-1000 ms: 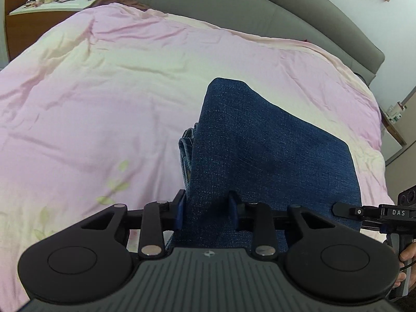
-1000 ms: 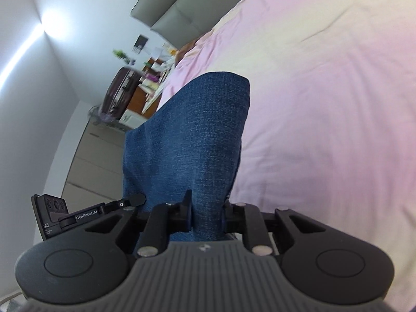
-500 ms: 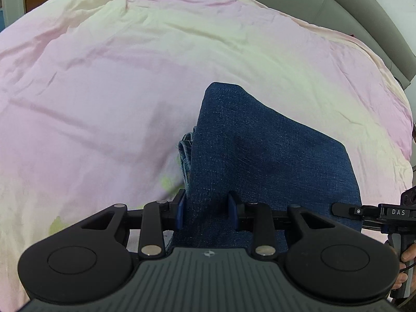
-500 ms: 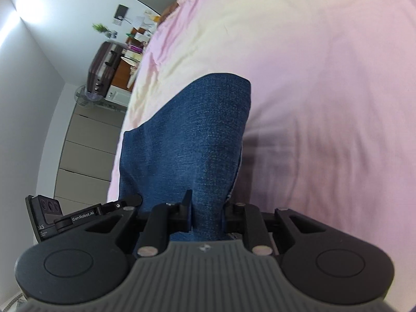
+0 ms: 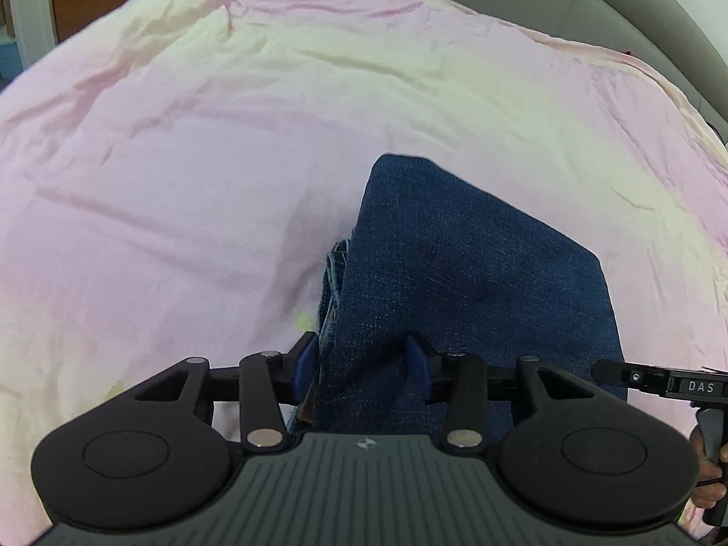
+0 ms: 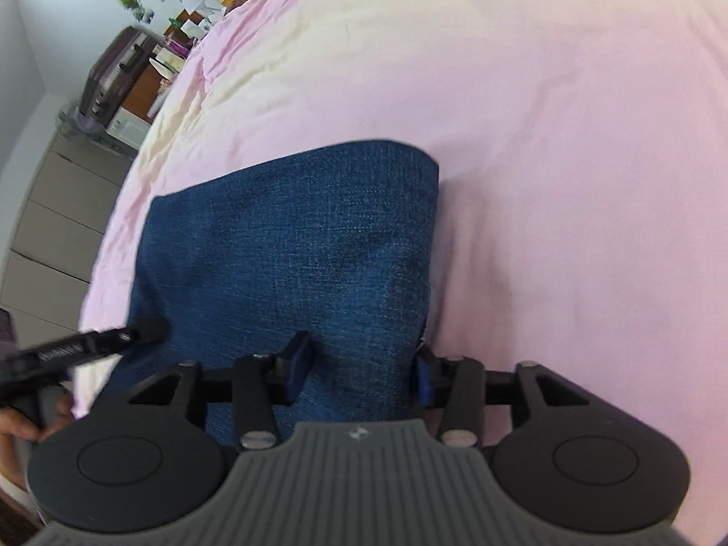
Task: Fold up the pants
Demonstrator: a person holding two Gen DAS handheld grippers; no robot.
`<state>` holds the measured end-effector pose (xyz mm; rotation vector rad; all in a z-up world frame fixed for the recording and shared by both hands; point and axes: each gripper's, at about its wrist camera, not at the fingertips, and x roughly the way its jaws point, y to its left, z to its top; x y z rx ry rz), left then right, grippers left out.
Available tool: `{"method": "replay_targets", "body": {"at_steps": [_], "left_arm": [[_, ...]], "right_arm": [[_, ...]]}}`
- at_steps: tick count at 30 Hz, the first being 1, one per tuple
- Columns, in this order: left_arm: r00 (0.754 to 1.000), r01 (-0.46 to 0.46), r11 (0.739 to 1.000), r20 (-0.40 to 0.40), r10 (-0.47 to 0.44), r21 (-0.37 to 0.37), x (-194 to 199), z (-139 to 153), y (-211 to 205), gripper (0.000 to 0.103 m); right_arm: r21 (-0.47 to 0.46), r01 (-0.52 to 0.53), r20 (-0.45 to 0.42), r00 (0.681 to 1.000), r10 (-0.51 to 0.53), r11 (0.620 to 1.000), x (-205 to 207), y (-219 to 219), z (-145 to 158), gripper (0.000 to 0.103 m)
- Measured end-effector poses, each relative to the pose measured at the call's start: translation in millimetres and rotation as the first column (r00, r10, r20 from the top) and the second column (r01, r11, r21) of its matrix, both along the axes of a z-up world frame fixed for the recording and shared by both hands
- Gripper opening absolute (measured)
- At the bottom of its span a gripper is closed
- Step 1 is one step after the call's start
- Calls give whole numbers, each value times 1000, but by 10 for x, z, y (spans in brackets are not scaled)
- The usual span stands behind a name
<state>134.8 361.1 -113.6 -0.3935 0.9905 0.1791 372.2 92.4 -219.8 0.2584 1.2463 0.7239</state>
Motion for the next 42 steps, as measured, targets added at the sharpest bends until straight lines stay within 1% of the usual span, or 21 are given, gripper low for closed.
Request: {"method": "replay_targets", "body": {"at_steps": [3,6,8,9,10,12,15,17,20,23,25,27,30,31,32,34,35,37,39,40,42], "left_arm": [[998,39,997,56,-43,63,-235,247,-118,47],[992,77,988,84,-89,136,-466,425,-311,47],[988,105,974,88,-125,202,-580,460,-463,47],[985,125,968,92,-148,216,-618,454,-519,47],[983,138,964,88,-162,226,-639,429,-552,44],[987,143,962,42,-157,234,-614,309,-579,35],[990,126,966,27,-136,225,-629,166,-527,32],[991,128,969,-2,-131,213,-622,63,-499,28],[988,154,962,-53,-146,227,-618,-122,-519,28],[991,129,972,-73,-117,199,-550,-253,-474,28],[990,130,969,-88,-114,210,-519,-267,-485,28],[989,125,968,-100,-105,216,-510,-201,-495,28],[990,121,956,-99,-98,268,-542,77,-553,27],[992,117,950,-82,-97,290,-578,220,-575,27],[993,113,948,-57,-100,297,-628,379,-590,27],[995,101,947,-8,-104,303,-742,708,-625,27],[994,97,940,15,-108,328,-811,900,-665,27],[990,96,912,53,-128,400,-970,1269,-769,28],[984,91,884,94,-150,458,-1165,1647,-877,30],[982,80,874,114,-152,480,-1266,1840,-932,33],[977,51,858,152,-148,511,-1481,2179,-1040,37]], "right_arm": [[-80,-52,161,985,65,995,-224,-67,313,50],[-108,-115,247,959,139,987,-477,-130,564,48],[-115,-164,286,939,190,980,-695,-171,671,44],[-125,-187,307,926,218,974,-844,-239,693,43],[-148,-203,324,915,242,968,-956,-242,700,42],[-199,-214,353,895,273,956,-1109,-143,669,41],[-229,-231,325,898,298,946,-1273,-104,498,26],[-240,-234,311,901,303,942,-1355,-76,393,27],[-285,-232,346,880,325,930,-1518,-34,307,29],[-318,-231,339,878,337,920,-1580,24,182,30],[-336,-230,339,875,345,913,-1583,67,79,31],[-347,-230,330,878,347,909,-1575,92,85,31],[-336,-237,284,897,338,912,-1482,72,219,28],[-323,-234,278,903,328,917,-1437,37,300,24],[-312,-229,287,903,321,922,-1411,-3,405,24],[-300,-205,347,886,307,932,-1405,-95,702,25],[-293,-199,374,876,304,935,-1417,-136,844,25],[-276,-182,433,853,291,944,-1481,-235,1170,25],[-254,-171,484,829,278,952,-1591,-346,1486,33],[-238,-168,510,817,270,957,-1662,-409,1641,41],[-206,-166,564,785,256,964,-1856,-550,1975,46]]}}
